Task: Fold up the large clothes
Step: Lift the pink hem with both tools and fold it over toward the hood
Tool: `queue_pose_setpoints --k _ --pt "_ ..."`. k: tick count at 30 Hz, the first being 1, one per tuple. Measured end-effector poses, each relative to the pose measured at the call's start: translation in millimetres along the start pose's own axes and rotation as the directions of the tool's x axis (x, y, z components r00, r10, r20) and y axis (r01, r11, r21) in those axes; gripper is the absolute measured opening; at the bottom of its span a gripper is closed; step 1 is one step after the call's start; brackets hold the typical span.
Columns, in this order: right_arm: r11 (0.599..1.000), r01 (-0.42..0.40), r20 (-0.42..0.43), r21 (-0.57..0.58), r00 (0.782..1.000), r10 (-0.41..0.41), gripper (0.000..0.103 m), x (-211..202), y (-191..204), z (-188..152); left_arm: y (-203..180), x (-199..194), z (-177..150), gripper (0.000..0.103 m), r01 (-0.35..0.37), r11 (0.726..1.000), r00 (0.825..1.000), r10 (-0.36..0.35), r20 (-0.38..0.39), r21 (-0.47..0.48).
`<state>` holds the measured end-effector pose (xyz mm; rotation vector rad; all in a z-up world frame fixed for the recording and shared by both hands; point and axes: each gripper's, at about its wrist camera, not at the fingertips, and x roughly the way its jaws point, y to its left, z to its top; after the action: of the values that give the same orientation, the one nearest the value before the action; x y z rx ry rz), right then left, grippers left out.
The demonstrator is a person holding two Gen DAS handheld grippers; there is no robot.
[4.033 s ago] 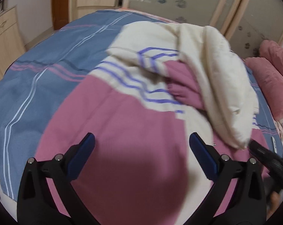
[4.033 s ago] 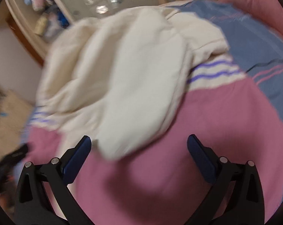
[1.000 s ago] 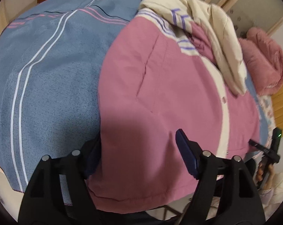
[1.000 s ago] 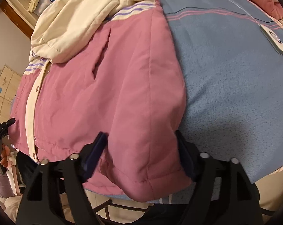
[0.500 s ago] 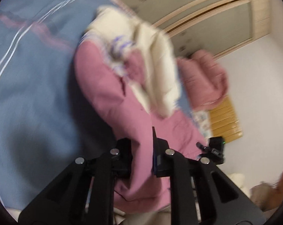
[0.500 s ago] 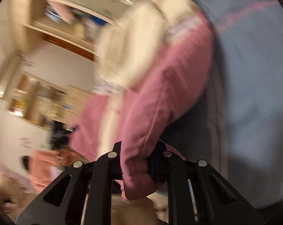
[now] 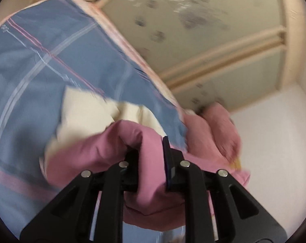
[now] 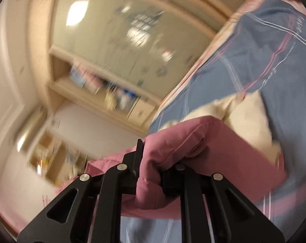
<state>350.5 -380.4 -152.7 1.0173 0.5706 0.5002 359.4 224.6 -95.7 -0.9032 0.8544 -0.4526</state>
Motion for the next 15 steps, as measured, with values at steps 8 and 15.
queue_pose_setpoints --k 8,15 --pt "0.956 0.285 -0.021 0.071 0.958 -0.285 0.015 124.7 -93.3 39.8 94.2 131.3 66.7 0.019 -0.183 0.966 0.983 0.173 -0.067 -0.185" --pt "0.952 0.291 -0.113 0.098 0.953 -0.28 0.022 148.4 -135.7 40.8 131.6 154.6 62.9 0.022 -0.14 0.963 0.988 0.12 -0.099 -0.229"
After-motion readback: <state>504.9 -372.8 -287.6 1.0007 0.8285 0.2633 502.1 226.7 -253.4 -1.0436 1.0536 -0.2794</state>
